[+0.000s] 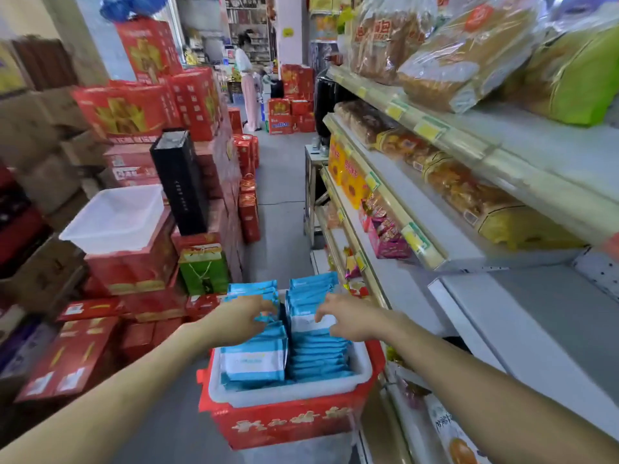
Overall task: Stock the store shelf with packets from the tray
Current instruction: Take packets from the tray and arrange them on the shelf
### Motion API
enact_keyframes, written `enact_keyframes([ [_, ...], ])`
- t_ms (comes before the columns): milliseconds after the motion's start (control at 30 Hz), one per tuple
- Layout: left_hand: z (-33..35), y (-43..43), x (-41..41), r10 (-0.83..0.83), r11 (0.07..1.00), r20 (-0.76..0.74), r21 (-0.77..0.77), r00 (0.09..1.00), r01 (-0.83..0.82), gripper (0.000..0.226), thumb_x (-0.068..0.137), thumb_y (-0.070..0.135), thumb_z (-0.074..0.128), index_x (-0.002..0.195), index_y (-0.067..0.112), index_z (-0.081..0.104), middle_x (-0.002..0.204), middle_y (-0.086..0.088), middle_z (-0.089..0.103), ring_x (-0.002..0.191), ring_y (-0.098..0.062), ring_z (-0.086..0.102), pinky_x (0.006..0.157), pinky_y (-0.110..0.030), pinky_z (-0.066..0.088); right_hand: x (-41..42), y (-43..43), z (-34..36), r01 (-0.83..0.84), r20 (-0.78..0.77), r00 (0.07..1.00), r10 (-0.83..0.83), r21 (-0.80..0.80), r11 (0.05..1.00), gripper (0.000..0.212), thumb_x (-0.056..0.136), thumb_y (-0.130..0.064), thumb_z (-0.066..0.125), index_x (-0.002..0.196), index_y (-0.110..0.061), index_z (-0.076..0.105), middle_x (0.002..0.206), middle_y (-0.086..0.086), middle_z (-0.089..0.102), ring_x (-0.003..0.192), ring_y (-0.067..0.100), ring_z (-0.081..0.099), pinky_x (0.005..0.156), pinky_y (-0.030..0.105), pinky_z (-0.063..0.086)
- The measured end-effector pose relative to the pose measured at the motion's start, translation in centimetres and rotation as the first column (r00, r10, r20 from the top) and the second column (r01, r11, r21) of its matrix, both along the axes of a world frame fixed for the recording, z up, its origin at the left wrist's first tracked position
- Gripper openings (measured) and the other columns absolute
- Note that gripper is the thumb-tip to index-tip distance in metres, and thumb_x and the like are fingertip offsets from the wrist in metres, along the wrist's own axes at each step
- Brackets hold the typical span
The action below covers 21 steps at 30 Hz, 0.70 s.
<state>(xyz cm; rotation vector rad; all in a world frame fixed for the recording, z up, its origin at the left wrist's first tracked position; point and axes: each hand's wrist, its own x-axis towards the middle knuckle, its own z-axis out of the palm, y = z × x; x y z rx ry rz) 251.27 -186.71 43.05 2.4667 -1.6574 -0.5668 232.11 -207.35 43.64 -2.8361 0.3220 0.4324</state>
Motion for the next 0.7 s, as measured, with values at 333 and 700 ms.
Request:
enact_keyframes([
  [333, -3.4, 4.9, 1.0, 0.001, 1.0, -0.045, 0.029, 0.999, 0.0, 0.038, 0.096, 0.02, 0.059, 0.131, 0.032, 0.066, 0.126, 0.005, 0.055, 0.117, -0.016, 0.055, 0.101, -0.035, 0.045, 2.5, -0.2, -2.5, -0.081, 0.021, 0.996, 0.084, -0.121, 0.989, 0.042, 0.096, -0.014, 0.058, 0.133, -0.033, 0.061, 0.149, -0.001, 0.04, 0.136, 0.025, 0.039, 0.111, 0.043, 0.034],
  [700, -3.5, 6.4, 0.1, -0.12, 0.99, -0.15, 0.062, 0.981, 0.13, 0.056, 0.086, -0.001, 0.052, 0.131, 0.031, 0.056, 0.131, 0.008, 0.062, 0.113, -0.012, 0.056, 0.099, -0.034, 0.048, 3.7, -0.3, -4.4, -0.081, -0.019, 0.997, 0.08, -0.061, 0.995, 0.039, 0.095, -0.005, 0.057, 0.114, -0.038, 0.068, 0.115, -0.005, 0.042, 0.105, 0.017, 0.047, 0.088, 0.044, 0.049],
])
